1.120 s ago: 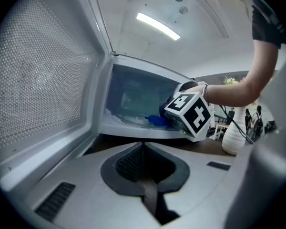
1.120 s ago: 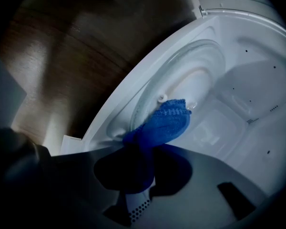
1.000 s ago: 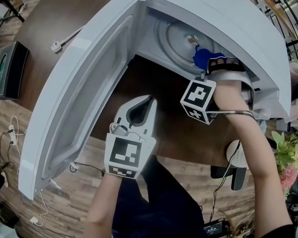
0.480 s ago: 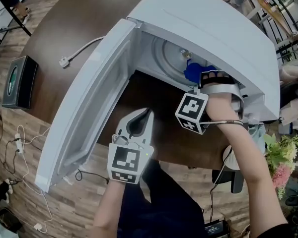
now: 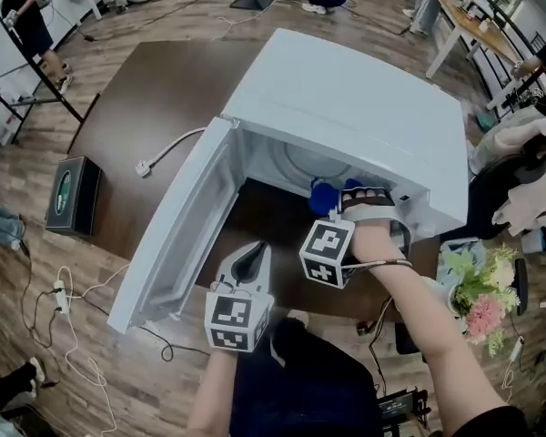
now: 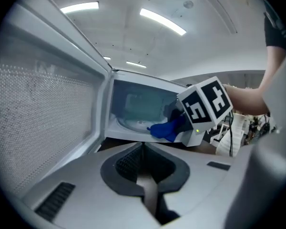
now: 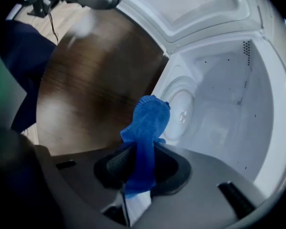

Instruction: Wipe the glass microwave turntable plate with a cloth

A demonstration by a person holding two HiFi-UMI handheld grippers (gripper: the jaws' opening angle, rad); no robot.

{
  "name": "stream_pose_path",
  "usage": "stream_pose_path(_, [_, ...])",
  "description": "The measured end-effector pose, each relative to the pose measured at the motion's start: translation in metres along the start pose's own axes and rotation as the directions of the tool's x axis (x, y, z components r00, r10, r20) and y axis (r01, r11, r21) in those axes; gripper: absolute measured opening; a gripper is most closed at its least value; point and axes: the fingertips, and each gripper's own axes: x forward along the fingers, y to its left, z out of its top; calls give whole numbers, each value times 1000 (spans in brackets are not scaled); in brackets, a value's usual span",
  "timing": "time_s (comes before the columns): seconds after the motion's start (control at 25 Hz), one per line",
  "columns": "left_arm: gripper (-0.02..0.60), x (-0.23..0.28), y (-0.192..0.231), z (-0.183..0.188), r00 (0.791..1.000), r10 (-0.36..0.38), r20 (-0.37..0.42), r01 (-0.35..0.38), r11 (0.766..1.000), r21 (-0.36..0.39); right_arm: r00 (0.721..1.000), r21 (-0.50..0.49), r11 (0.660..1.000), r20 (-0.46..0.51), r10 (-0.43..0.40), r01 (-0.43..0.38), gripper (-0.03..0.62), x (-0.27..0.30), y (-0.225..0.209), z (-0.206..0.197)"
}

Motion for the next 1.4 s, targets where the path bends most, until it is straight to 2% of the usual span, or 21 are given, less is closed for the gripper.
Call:
stream_pose_path(0.16, [14, -3, -10, 15, 1000, 19, 16, -19, 1000, -15, 994, 115, 991, 92, 53, -64, 69, -23, 21, -6])
stream_pose_path(0.28, [14, -4, -18, 22, 999, 30, 19, -30, 1000, -5, 986, 212, 969, 135, 101, -129, 69, -31, 41, -15])
stream_pose_path(0.36, [14, -5, -23, 24, 999, 36, 18, -36, 999, 3, 974, 297, 937, 182, 134, -185, 69, -35, 55, -20])
stream_pose_path(0.44, [14, -6, -26, 28, 999, 41, 22, -41, 999, 12, 951, 391, 885, 270, 153, -254, 69, -40, 67, -21])
stream_pose_path(0.52, [14, -6, -30, 33, 999, 44, 31, -44, 999, 15, 916, 493, 806, 377, 141, -327, 69, -47, 74, -20])
stream_pose_path(0.64, [14, -5, -34, 40, 998, 38, 44, -38, 999, 19, 874, 623, 681, 482, 52, -384, 69, -56, 75, -22])
stream_pose_path(0.8, [14, 1, -44, 43, 999, 6, 44, -7, 1000, 28, 853, 765, 515, 509, -117, -386, 69, -62, 71, -37])
stream_pose_path(0.92, [14, 5, -52, 46, 999, -26, 45, 25, 999, 28, 805, 827, 355, 535, -256, -437, 69, -74, 62, -44])
stream_pose_path(1.04, [14, 9, -60, 50, 997, -60, 40, 59, 998, 38, 748, 841, 160, 534, -395, -516, 69, -85, 50, -53])
stream_pose_path(1.12, [14, 11, -64, 57, 995, -88, 40, 86, 995, 48, 700, 818, 60, 525, -484, -572, 69, -96, 42, -58])
stream_pose_path(1.2, [14, 12, -66, 64, 992, -116, 38, 114, 992, 58, 650, 785, -12, 504, -569, -619, 69, -109, 36, -63])
stream_pose_path(1.28, [14, 11, -67, 69, 989, -145, 31, 143, 988, 64, 614, 751, -85, 464, -639, -655, 69, -121, 35, -70])
stream_pose_path(1.36, [14, 10, -66, 74, 985, -173, 24, 171, 983, 60, 597, 740, -140, 399, -696, -658, 69, -132, 37, -80])
stream_pose_path(1.4, [14, 9, -66, 75, 982, -189, 22, 187, 981, 58, 591, 747, -156, 362, -721, -647, 69, -138, 37, -85])
